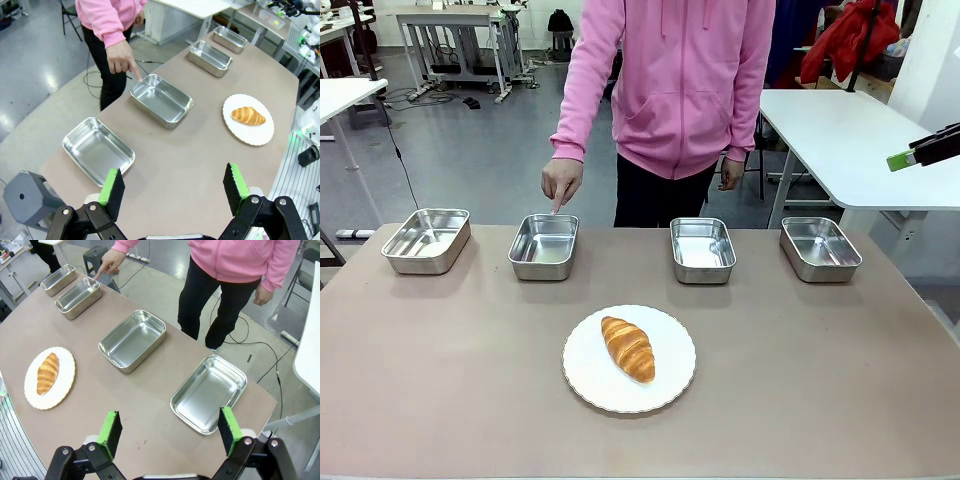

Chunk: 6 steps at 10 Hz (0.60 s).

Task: Place the bread in the container.
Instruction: Place the Butter Roll into the Airtight Container indicated by the human.

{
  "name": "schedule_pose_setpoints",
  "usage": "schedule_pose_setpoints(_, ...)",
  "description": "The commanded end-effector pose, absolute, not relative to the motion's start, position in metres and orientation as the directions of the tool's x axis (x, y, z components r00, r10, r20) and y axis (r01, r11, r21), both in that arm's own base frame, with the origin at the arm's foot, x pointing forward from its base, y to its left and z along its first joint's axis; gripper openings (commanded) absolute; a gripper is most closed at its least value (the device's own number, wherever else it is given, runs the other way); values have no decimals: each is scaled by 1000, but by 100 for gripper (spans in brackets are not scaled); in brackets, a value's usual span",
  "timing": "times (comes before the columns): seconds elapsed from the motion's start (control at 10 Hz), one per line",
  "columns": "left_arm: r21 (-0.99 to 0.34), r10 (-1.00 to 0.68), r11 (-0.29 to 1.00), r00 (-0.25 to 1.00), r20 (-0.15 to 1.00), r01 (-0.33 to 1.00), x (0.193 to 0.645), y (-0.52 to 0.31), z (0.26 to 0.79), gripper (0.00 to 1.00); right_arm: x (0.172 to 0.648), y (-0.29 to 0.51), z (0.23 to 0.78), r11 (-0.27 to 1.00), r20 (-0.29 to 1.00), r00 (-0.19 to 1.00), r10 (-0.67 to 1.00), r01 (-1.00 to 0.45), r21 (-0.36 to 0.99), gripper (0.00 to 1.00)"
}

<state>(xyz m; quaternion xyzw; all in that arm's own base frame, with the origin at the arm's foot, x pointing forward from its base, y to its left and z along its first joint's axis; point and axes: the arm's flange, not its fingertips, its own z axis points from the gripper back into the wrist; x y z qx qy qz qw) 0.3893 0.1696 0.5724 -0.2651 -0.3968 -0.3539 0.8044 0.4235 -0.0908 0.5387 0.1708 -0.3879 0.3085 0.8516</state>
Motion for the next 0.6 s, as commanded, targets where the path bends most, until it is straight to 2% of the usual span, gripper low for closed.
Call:
schedule_pose_setpoints(0.0,-138,-362,607,427,828,782,390,172,574,100,425,-90,539,743,776,495,391,-667,51,100)
schedule_pose_setpoints(0.5,-138,-362,607,427,828,782,390,172,574,100,425,-90,539,743,776,495,391,-667,51,100)
